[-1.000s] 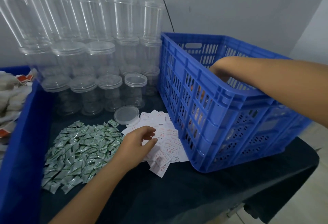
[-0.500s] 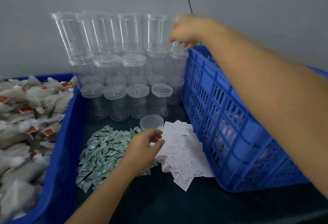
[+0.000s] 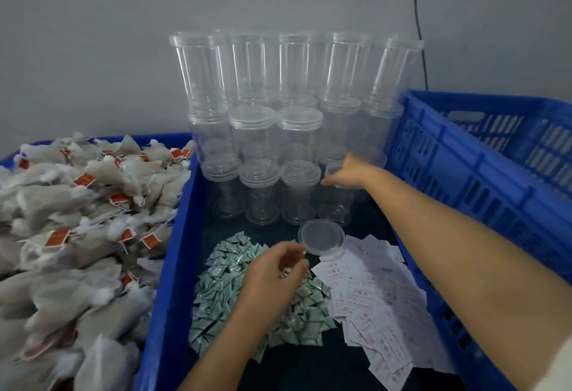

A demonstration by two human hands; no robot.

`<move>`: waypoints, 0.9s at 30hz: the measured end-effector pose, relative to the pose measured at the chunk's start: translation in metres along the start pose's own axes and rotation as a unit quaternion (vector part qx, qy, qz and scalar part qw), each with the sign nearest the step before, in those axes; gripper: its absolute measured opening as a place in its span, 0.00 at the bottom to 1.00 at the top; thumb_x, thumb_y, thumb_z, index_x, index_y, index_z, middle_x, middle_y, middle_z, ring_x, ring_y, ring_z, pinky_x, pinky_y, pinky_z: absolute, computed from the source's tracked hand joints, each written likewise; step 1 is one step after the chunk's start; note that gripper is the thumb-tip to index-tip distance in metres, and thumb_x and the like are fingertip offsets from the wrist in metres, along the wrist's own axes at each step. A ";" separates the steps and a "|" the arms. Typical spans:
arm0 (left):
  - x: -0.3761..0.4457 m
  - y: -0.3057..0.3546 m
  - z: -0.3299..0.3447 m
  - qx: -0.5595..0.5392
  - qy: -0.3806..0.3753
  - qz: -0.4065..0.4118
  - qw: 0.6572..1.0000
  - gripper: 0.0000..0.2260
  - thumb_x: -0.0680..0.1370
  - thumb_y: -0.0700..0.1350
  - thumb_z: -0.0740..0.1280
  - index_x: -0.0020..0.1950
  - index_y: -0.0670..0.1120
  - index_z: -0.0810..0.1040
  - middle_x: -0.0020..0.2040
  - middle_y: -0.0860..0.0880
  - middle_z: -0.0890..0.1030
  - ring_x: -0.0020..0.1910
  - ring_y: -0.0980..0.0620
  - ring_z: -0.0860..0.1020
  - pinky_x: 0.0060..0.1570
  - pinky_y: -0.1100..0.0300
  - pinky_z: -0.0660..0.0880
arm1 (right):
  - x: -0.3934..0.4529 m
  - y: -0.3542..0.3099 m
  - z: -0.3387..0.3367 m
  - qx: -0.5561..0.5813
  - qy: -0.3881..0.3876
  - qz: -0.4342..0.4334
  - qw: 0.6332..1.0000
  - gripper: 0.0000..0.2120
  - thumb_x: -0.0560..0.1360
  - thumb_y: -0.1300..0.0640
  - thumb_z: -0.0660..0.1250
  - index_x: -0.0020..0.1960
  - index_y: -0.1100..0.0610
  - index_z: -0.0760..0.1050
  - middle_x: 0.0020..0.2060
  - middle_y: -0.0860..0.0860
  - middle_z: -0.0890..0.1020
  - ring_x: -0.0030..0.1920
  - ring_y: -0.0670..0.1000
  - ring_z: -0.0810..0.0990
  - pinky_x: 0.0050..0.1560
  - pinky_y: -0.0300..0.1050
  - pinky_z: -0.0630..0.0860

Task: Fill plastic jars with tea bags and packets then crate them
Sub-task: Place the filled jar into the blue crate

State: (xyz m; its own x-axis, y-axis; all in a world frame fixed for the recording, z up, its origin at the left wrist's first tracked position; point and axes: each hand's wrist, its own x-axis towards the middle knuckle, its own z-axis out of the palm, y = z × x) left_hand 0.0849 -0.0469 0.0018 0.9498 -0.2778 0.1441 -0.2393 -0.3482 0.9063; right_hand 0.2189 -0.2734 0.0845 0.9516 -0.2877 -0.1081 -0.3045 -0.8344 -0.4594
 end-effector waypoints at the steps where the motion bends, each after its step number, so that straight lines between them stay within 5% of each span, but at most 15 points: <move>1: 0.000 -0.001 0.000 0.000 0.000 -0.001 1.000 0.08 0.76 0.45 0.69 0.50 0.59 0.77 0.46 0.60 0.81 0.46 0.67 0.78 0.44 0.71 0.75 | 0.002 0.003 0.003 -0.001 0.008 0.007 1.000 0.39 0.69 0.46 0.78 0.71 0.61 0.67 0.66 0.59 0.74 0.63 0.58 0.75 0.53 0.46 0.71; 8: -0.004 0.007 0.001 0.028 0.004 0.016 0.999 0.10 0.77 0.46 0.68 0.58 0.53 0.78 0.49 0.61 0.79 0.49 0.69 0.76 0.49 0.73 0.73 | -0.022 0.010 -0.011 0.062 0.131 0.050 0.988 0.42 0.65 0.41 0.78 0.71 0.56 0.64 0.69 0.58 0.67 0.68 0.61 0.68 0.58 0.52 0.72; 13: -0.009 0.029 0.006 0.096 0.052 0.104 0.989 0.17 0.77 0.47 0.68 0.65 0.50 0.73 0.58 0.58 0.75 0.57 0.63 0.72 0.51 0.80 0.63 | -0.108 0.006 -0.003 0.202 0.236 -0.025 0.950 0.47 0.65 0.39 0.77 0.75 0.43 0.55 0.70 0.54 0.59 0.68 0.57 0.61 0.55 0.47 0.64; 17: -0.027 0.040 0.011 0.159 0.113 0.223 0.955 0.27 0.73 0.46 0.73 0.69 0.43 0.70 0.65 0.48 0.72 0.64 0.53 0.68 0.64 0.67 0.62 | -0.172 0.005 0.028 0.300 0.171 -0.057 0.937 0.42 0.68 0.39 0.76 0.75 0.42 0.58 0.63 0.48 0.58 0.63 0.50 0.64 0.58 0.46 0.66; 20: -0.042 0.037 0.014 0.289 0.151 0.293 0.899 0.34 0.67 0.50 0.77 0.68 0.39 0.71 0.65 0.41 0.73 0.64 0.41 0.72 0.63 0.47 0.70 | -0.197 0.005 0.046 0.373 0.078 -0.012 0.924 0.28 0.72 0.39 0.71 0.66 0.44 0.65 0.62 0.48 0.63 0.57 0.47 0.69 0.48 0.41 0.69; 22: -0.048 0.032 0.015 0.396 0.151 0.311 0.850 0.39 0.62 0.53 0.79 0.68 0.39 0.72 0.64 0.40 0.75 0.64 0.39 0.74 0.61 0.41 0.72 | -0.204 0.009 0.055 0.422 -0.002 0.027 0.906 0.21 0.74 0.37 0.67 0.61 0.47 0.70 0.64 0.50 0.71 0.59 0.49 0.73 0.56 0.47 0.74; 24: -0.053 0.027 0.014 0.475 0.155 0.312 0.808 0.39 0.60 0.53 0.80 0.67 0.41 0.74 0.63 0.41 0.77 0.63 0.41 0.76 0.61 0.41 0.72 | -0.206 0.013 0.061 0.449 -0.067 0.043 0.890 0.17 0.75 0.35 0.63 0.57 0.45 0.74 0.61 0.49 0.77 0.61 0.51 0.77 0.66 0.56 0.73; 27: -0.051 0.019 0.012 0.502 0.200 0.341 0.769 0.29 0.63 0.44 0.79 0.63 0.42 0.78 0.59 0.42 0.80 0.58 0.43 0.79 0.56 0.48 0.77 | -0.205 0.014 0.069 0.409 -0.069 0.030 0.909 0.20 0.76 0.32 0.61 0.58 0.46 0.74 0.55 0.46 0.78 0.57 0.48 0.77 0.61 0.51 0.74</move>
State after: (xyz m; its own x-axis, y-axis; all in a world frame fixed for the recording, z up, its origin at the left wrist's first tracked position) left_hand 0.0294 -0.0500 0.0072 0.4720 -0.4754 0.7425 -0.5538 -0.8151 -0.1698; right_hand 0.0223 -0.1934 0.0399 0.9478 -0.2128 -0.2374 -0.2757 -0.1733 -0.9455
